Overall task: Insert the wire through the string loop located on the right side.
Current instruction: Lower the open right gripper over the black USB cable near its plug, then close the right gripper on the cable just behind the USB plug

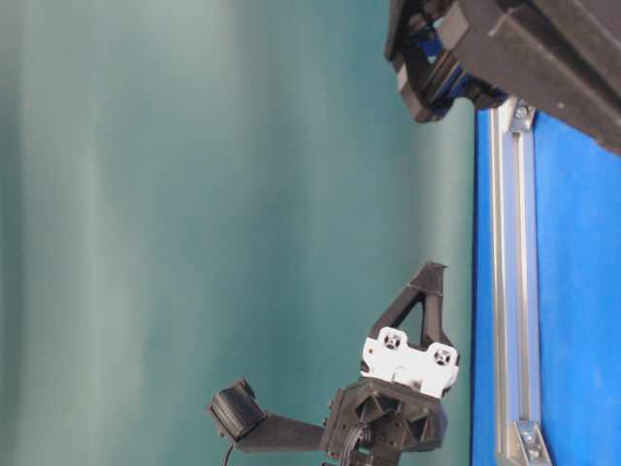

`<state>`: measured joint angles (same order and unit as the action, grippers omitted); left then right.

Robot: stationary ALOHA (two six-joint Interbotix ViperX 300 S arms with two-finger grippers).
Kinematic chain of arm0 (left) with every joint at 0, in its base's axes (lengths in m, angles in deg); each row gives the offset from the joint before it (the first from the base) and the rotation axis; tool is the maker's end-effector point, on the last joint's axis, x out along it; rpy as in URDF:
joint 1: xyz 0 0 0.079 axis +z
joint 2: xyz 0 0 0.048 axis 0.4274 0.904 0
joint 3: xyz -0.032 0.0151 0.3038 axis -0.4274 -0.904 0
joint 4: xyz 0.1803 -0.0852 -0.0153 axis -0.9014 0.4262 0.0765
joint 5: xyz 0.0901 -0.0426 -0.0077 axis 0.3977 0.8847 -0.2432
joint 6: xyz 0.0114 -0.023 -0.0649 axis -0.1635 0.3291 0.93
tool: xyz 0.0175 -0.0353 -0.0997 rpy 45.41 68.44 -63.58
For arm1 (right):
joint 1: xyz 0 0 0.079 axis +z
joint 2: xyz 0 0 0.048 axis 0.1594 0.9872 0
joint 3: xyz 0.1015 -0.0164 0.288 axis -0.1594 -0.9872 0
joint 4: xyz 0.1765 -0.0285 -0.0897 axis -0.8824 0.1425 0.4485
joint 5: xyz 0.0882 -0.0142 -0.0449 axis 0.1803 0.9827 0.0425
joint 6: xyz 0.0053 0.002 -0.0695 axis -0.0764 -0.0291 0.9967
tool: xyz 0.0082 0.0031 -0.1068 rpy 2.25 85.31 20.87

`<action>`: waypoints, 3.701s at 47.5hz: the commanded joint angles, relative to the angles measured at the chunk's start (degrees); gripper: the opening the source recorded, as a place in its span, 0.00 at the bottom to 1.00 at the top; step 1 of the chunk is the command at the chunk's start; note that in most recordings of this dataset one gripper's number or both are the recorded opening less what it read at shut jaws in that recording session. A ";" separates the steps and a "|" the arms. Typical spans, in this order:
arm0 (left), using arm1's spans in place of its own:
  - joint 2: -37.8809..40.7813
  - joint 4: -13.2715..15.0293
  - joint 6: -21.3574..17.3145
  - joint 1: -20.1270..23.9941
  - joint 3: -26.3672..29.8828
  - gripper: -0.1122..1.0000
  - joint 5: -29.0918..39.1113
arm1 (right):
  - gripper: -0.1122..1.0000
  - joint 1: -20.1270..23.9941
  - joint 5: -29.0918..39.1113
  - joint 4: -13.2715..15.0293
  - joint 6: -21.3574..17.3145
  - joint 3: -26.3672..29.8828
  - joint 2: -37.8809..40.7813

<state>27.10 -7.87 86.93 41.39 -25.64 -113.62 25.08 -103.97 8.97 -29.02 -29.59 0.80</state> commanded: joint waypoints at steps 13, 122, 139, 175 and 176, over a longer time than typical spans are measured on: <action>-3.34 -1.41 -0.53 -0.44 0.35 0.10 2.64 | 0.05 -0.26 4.66 0.00 0.00 1.76 -3.78; -3.60 -1.41 -0.44 0.00 -0.35 0.10 2.64 | 0.11 4.48 9.58 -12.83 -1.49 8.17 11.43; -3.52 -1.49 -0.44 0.00 -0.53 0.10 2.64 | 0.07 4.48 9.76 -12.74 -1.58 8.35 11.43; -3.60 -1.41 -0.44 0.09 -0.53 0.10 2.64 | 0.07 3.78 21.53 -12.74 -1.41 8.00 -3.25; -3.60 -1.41 -0.44 0.09 -0.44 0.10 2.64 | 0.07 3.78 21.80 -12.74 -1.41 8.00 -3.69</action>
<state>25.25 -9.19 86.49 41.30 -26.61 -110.72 29.21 -82.96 -3.86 -30.34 -22.12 0.36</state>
